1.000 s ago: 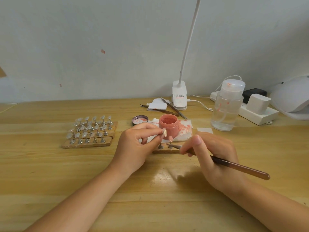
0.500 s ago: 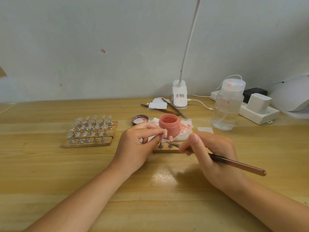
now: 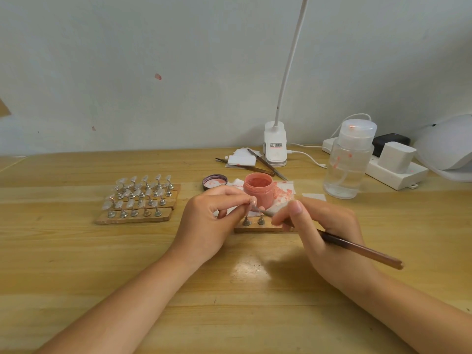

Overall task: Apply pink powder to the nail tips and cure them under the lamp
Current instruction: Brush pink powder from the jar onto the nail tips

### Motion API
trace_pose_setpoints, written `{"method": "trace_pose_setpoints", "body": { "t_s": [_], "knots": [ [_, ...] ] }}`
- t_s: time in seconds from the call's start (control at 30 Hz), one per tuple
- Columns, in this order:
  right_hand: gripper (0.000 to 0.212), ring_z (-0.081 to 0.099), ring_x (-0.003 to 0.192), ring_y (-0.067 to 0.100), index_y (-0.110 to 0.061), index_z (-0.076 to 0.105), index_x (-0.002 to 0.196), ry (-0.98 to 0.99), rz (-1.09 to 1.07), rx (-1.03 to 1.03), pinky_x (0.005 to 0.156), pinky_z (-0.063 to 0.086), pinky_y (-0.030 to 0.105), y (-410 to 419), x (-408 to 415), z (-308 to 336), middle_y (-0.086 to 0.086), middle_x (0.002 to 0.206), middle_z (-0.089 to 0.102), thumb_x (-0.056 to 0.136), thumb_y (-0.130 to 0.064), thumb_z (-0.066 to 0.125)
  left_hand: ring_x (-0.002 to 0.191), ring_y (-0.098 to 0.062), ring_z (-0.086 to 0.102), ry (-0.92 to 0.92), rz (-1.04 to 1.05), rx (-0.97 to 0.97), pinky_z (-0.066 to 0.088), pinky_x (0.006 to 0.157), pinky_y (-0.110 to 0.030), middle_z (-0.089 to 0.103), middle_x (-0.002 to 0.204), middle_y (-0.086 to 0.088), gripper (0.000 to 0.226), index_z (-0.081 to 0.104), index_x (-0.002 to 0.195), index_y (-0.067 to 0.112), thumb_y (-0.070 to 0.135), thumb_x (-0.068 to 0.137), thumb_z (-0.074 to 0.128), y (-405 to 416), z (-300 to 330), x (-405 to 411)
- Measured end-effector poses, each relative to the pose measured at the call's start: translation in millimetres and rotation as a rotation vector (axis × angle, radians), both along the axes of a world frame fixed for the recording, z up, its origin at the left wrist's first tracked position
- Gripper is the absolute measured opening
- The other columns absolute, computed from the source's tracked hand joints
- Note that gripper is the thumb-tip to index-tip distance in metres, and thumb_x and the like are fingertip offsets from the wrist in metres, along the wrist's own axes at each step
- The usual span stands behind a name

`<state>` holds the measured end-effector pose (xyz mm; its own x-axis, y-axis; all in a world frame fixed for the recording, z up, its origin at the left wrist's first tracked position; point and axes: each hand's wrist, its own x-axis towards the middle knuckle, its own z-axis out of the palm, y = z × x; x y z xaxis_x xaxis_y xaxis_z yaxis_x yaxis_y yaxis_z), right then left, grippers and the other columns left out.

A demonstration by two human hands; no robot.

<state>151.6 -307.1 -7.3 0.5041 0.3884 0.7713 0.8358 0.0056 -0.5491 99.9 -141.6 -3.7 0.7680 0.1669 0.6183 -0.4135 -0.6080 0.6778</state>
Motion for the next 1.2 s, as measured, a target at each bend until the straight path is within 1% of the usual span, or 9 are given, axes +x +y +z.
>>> {"method": "trace_pose_setpoints", "body": {
  "t_s": [0.07,0.2,0.33,0.47,0.6,0.73,0.87,0.97,1.2],
  "knots": [
    [0.053,0.059,0.063,-0.001,-0.009,0.068,0.068,-0.004,0.016,0.023,0.059,0.044,0.013,-0.7,-0.3,-0.8,-0.016,0.067,0.059,0.095,-0.040,0.034,0.051,0.002,0.042,-0.004,0.003,-0.007,0.030,0.051,-0.012,0.063,0.078,0.014,0.021,0.070,0.088,0.021,0.002,0.078,0.067,-0.2,0.1,0.0],
    [0.036,0.059,0.073,-0.004,-0.021,0.066,0.082,-0.061,-0.031,0.008,0.065,0.044,0.013,1.8,-1.4,3.2,-0.024,0.079,0.057,0.094,-0.038,0.037,0.051,-0.001,0.040,0.008,0.022,0.017,0.032,0.053,-0.008,0.064,0.080,0.013,0.022,0.070,0.087,0.022,0.002,0.078,0.067,0.1,0.8,-0.5],
    [0.055,0.058,0.062,0.000,-0.011,0.068,0.068,-0.021,0.006,0.013,0.057,0.044,0.013,-0.9,-0.5,0.6,-0.015,0.065,0.059,0.095,-0.043,0.034,0.056,0.007,0.047,-0.006,0.023,0.007,0.033,0.053,-0.008,0.062,0.078,0.011,0.026,0.069,0.086,0.021,-0.004,0.077,0.067,-2.7,2.4,-2.5],
    [0.041,0.057,0.070,-0.001,-0.016,0.068,0.079,-0.088,-0.049,-0.018,0.064,0.042,0.011,1.0,-1.0,3.4,-0.017,0.074,0.058,0.095,-0.038,0.037,0.053,0.004,0.044,-0.011,0.039,0.016,0.033,0.053,-0.008,0.062,0.078,0.009,0.026,0.070,0.084,0.021,-0.004,0.076,0.068,-2.1,2.1,-3.0],
    [0.053,0.055,0.062,-0.002,-0.010,0.067,0.068,-0.065,-0.010,0.000,0.059,0.040,0.010,-0.1,0.5,1.2,-0.015,0.066,0.057,0.096,-0.039,0.034,0.049,0.000,0.039,-0.008,0.057,0.033,0.033,0.055,-0.009,0.060,0.077,0.013,0.030,0.070,0.085,0.024,-0.004,0.075,0.069,-1.8,2.4,-2.5],
    [0.047,0.056,0.069,0.000,-0.009,0.068,0.076,-0.107,-0.057,-0.021,0.063,0.041,0.011,2.4,0.7,1.6,-0.011,0.072,0.060,0.096,-0.036,0.036,0.050,-0.003,0.037,0.002,0.068,0.034,0.033,0.059,-0.005,0.060,0.077,0.011,0.024,0.071,0.087,0.020,0.000,0.075,0.069,-0.7,1.4,-1.8],
    [0.055,0.054,0.060,0.001,-0.008,0.066,0.066,-0.096,-0.020,0.006,0.056,0.040,0.012,1.6,1.4,0.4,-0.008,0.061,0.058,0.097,-0.037,0.033,0.050,-0.001,0.038,-0.005,0.069,0.043,0.033,0.060,-0.005,0.058,0.074,0.010,0.030,0.069,0.086,0.026,-0.001,0.075,0.070,-1.5,2.3,-2.2],
    [0.050,0.056,0.064,0.004,-0.008,0.068,0.073,-0.125,-0.046,-0.004,0.059,0.042,0.015,2.0,1.3,0.6,-0.004,0.066,0.062,0.097,-0.036,0.034,0.050,-0.001,0.039,-0.006,0.069,0.037,0.033,0.058,-0.006,0.058,0.074,0.011,0.030,0.069,0.086,0.026,-0.002,0.074,0.070,-1.1,1.7,-2.0],
    [0.053,0.053,0.063,0.000,-0.007,0.067,0.069,-0.117,-0.029,0.001,0.059,0.039,0.011,1.2,0.8,1.9,-0.015,0.068,0.056,0.097,-0.036,0.032,0.049,-0.003,0.036,-0.012,0.071,0.030,0.032,0.058,-0.007,0.057,0.073,0.011,0.033,0.068,0.086,0.028,-0.003,0.074,0.070,-1.2,1.5,-1.7]
  ]
}}
